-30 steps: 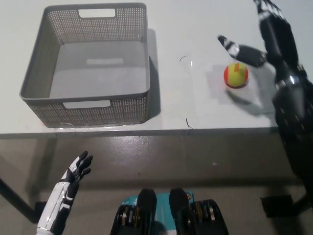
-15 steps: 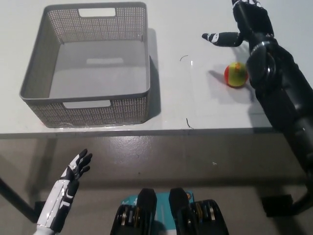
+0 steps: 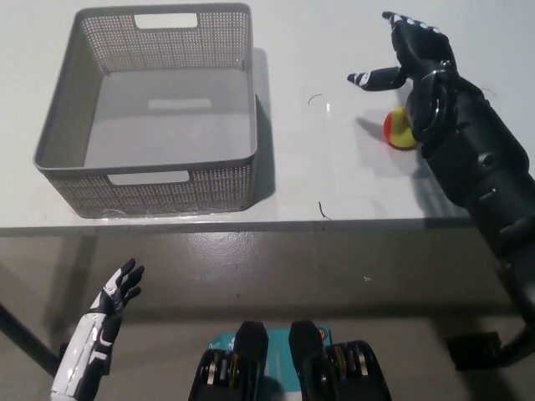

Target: Use the right hand to pick up a tennis ball and put it into a container on the left side

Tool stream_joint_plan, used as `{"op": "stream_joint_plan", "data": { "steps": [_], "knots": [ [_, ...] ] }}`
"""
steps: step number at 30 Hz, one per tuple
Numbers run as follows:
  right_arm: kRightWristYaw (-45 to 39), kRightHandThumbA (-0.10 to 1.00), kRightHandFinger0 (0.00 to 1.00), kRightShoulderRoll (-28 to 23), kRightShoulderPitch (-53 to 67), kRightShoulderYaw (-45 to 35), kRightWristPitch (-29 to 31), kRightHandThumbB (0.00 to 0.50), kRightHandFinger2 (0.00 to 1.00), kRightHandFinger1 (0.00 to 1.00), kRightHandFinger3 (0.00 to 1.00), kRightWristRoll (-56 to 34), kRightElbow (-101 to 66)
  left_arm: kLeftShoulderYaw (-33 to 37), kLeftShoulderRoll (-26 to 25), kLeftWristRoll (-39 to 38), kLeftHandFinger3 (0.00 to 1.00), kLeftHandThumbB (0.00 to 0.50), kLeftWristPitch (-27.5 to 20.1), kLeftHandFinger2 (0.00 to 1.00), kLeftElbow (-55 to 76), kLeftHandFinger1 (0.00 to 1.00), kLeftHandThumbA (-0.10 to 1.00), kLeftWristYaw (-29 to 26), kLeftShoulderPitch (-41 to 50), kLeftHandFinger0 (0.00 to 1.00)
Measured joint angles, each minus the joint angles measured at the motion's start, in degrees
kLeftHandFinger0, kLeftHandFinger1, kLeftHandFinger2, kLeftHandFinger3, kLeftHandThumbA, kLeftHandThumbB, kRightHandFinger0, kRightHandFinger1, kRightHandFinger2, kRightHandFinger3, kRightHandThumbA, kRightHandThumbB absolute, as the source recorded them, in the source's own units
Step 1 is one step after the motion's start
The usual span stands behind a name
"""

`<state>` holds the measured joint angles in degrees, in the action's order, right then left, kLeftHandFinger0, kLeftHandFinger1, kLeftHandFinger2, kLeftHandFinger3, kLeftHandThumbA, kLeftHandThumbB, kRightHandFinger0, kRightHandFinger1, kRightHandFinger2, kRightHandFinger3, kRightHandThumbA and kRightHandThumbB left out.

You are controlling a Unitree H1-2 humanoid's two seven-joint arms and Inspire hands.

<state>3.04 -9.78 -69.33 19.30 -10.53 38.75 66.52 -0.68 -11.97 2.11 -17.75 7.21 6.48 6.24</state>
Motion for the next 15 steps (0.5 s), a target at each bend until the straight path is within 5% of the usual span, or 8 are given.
{"op": "stream_joint_plan", "data": {
  "steps": [15],
  "knots": [
    [0.72, 0.89, 1.0, 0.54, -0.13, 1.25, 0.36, 0.499, 1.0, 1.0, 1.0, -1.94, 7.23, -1.51, 0.02, -0.03, 1.0, 0.286, -0.02, 1.0, 0.06, 1.0, 1.0, 0.0, 0.75, 1.0]
  ]
}}
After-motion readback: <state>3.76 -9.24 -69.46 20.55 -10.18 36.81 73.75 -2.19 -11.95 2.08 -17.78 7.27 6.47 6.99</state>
